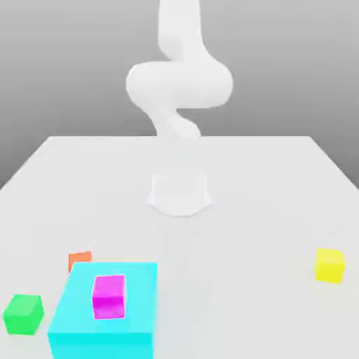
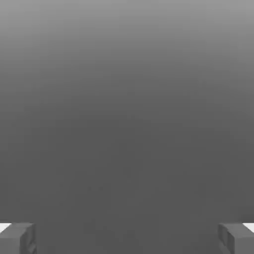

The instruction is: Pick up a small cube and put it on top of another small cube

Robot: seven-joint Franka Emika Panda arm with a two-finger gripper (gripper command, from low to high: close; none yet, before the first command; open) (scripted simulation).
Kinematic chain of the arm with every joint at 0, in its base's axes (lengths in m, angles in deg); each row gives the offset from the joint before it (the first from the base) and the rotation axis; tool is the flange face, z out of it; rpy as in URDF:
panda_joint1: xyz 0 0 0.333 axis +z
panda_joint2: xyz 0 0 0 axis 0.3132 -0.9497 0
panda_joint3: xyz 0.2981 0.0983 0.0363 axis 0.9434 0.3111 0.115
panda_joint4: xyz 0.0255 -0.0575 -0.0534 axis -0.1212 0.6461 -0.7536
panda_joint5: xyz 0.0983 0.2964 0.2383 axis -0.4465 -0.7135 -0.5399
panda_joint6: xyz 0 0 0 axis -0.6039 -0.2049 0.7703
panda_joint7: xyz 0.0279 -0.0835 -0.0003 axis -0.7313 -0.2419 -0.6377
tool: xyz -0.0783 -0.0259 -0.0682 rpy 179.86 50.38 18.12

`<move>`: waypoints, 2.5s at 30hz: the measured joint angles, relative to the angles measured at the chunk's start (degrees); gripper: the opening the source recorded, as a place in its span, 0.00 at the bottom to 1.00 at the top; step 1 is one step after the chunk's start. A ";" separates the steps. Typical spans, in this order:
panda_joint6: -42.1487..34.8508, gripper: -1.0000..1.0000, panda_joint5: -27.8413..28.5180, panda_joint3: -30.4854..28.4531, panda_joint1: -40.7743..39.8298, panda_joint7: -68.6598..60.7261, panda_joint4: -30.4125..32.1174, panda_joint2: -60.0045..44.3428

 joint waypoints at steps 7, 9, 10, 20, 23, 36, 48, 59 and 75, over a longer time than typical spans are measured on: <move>9.59 0.50 -2.34 -12.41 2.46 -16.63 9.29 -14.33; 12.31 0.50 -2.99 -15.74 3.01 -21.36 11.92 -18.44; 13.70 0.50 -3.43 -17.30 3.16 -23.86 13.25 -20.57; 28.49 0.50 -4.38 -28.24 -1.88 -47.06 26.79 -42.25; 31.06 0.50 -7.77 -26.60 -2.91 -51.07 26.88 -45.76; 40.56 0.00 -28.29 -3.76 -20.84 -66.65 23.61 -59.04; 37.03 0.00 -21.39 -12.19 -14.15 -61.60 24.63 -54.33; 29.00 0.00 -3.10 -22.15 -8.02 -48.43 26.98 -43.20; 8.88 0.00 -0.91 -14.20 4.13 -36.49 7.28 -43.24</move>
